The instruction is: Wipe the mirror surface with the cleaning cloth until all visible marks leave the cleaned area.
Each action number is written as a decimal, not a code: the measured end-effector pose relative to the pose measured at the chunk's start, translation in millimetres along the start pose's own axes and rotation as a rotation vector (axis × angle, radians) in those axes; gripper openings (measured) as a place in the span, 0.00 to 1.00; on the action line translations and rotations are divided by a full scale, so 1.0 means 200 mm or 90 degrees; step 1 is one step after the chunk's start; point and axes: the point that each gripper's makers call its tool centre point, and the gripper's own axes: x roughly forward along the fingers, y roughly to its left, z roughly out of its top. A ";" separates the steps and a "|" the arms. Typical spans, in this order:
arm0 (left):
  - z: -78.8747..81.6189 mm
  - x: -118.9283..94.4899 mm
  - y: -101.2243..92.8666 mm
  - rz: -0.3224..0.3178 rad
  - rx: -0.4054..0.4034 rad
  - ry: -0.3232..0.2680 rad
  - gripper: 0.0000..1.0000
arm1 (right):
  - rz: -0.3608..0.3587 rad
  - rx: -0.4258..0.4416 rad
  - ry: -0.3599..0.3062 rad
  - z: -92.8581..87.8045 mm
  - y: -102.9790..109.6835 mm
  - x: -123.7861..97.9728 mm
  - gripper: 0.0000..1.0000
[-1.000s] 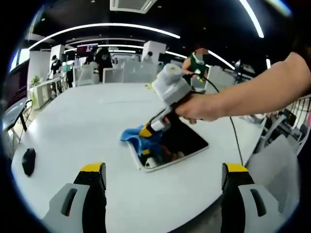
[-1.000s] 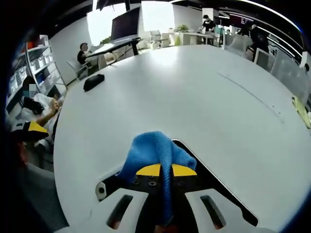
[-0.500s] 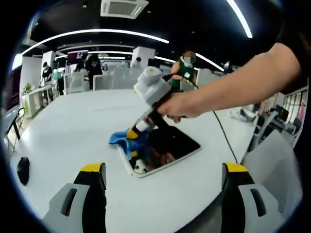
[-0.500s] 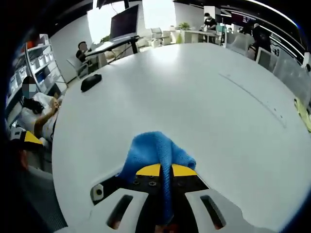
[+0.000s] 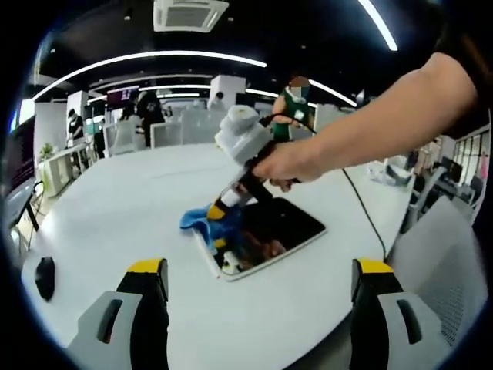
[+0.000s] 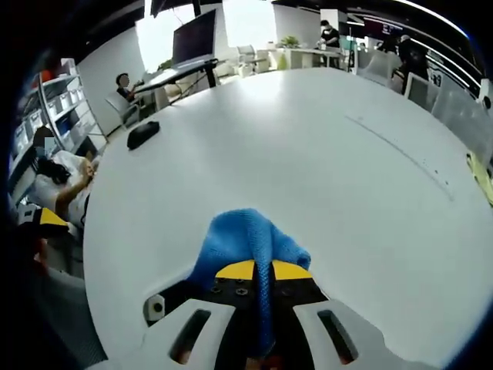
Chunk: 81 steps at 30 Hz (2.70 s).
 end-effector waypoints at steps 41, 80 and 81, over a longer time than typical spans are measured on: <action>-0.03 0.00 -0.01 -0.009 -0.012 0.022 1.00 | -0.008 -0.017 0.012 -0.07 -0.06 -0.08 0.01; -0.04 0.00 -0.01 -0.006 -0.017 0.029 1.00 | -0.035 -0.021 0.016 -0.13 -0.07 -0.15 0.01; -0.04 0.00 -0.01 -0.006 -0.017 0.029 1.00 | -0.036 -0.020 0.015 -0.13 -0.06 -0.15 0.01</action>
